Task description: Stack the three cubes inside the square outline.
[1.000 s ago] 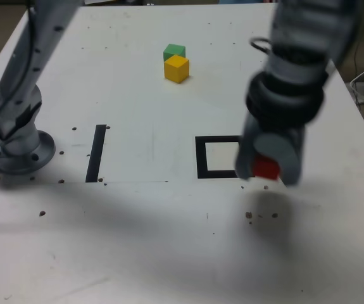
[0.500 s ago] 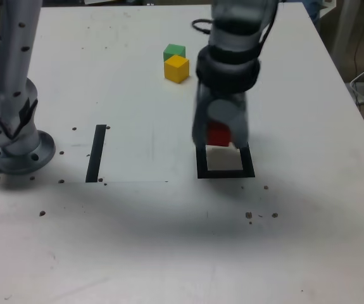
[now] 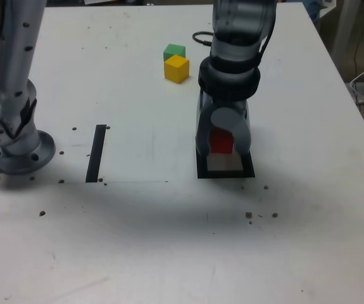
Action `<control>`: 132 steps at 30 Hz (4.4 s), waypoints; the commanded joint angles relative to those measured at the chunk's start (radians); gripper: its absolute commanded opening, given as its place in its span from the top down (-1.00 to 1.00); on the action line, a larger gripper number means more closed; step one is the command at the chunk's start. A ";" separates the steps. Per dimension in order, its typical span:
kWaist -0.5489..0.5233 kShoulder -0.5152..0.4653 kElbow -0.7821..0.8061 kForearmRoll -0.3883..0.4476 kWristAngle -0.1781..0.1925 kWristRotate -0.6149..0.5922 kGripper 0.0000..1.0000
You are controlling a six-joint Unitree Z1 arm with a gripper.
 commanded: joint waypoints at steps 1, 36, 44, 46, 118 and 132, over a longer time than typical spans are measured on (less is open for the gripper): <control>0.006 0.004 0.018 -0.022 -0.006 0.001 0.62; -0.005 -0.058 0.111 -0.119 -0.053 -0.001 -0.99; -0.006 -0.097 0.082 -0.047 -0.020 -0.010 -0.99; -0.004 -0.110 0.059 -0.004 0.001 -0.012 -0.99; 0.606 0.018 0.035 0.024 0.229 0.759 -0.75; 0.597 0.017 0.048 -0.024 0.240 0.768 -0.09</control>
